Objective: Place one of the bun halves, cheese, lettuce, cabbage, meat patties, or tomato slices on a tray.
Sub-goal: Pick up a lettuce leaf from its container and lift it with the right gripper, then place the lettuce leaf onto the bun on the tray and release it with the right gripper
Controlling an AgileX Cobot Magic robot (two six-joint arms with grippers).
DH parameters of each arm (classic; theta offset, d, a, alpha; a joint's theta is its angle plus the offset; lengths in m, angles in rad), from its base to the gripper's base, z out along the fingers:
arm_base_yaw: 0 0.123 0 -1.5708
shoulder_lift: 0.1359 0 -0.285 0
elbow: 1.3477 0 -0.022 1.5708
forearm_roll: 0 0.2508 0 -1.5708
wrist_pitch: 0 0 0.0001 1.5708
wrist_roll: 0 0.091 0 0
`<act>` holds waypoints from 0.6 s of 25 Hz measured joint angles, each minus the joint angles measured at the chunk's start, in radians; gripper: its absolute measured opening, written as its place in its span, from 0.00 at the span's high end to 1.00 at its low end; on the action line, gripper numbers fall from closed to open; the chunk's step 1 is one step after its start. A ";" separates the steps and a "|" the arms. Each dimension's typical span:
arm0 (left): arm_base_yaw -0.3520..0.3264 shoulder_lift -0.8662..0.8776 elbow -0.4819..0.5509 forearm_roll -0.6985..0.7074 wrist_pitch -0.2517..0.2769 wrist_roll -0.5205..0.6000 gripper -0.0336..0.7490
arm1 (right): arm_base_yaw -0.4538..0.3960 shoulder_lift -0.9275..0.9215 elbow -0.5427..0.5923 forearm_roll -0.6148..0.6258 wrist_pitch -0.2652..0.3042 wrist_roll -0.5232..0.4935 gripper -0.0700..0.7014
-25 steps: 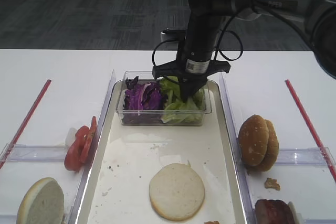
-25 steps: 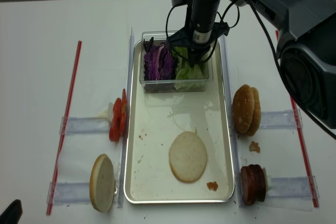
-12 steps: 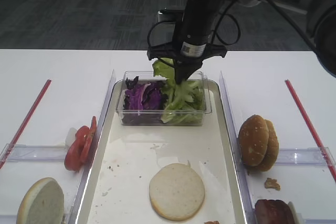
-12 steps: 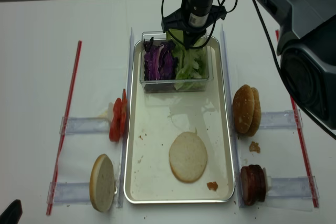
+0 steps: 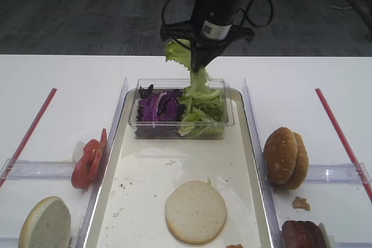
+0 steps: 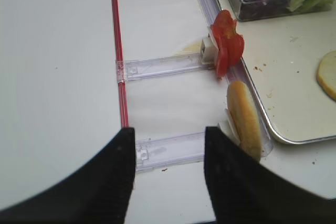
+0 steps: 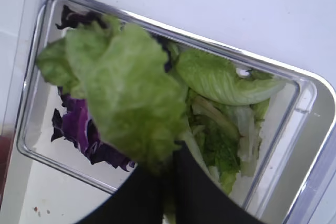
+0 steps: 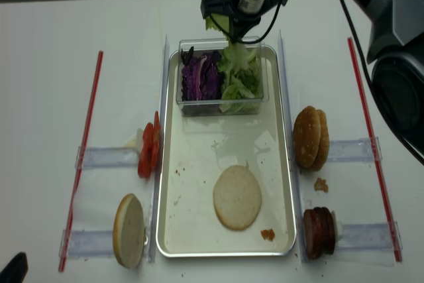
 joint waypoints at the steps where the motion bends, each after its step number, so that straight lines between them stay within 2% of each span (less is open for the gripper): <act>1: 0.000 0.000 0.000 0.000 0.000 0.000 0.58 | 0.000 -0.007 0.000 0.000 0.002 0.000 0.83; 6: 0.000 0.000 0.000 0.000 0.000 0.000 0.58 | 0.000 -0.059 0.024 0.007 0.003 0.000 0.83; 15: 0.000 0.000 0.000 0.000 0.000 0.000 0.58 | 0.002 -0.195 0.221 0.021 0.004 -0.012 0.83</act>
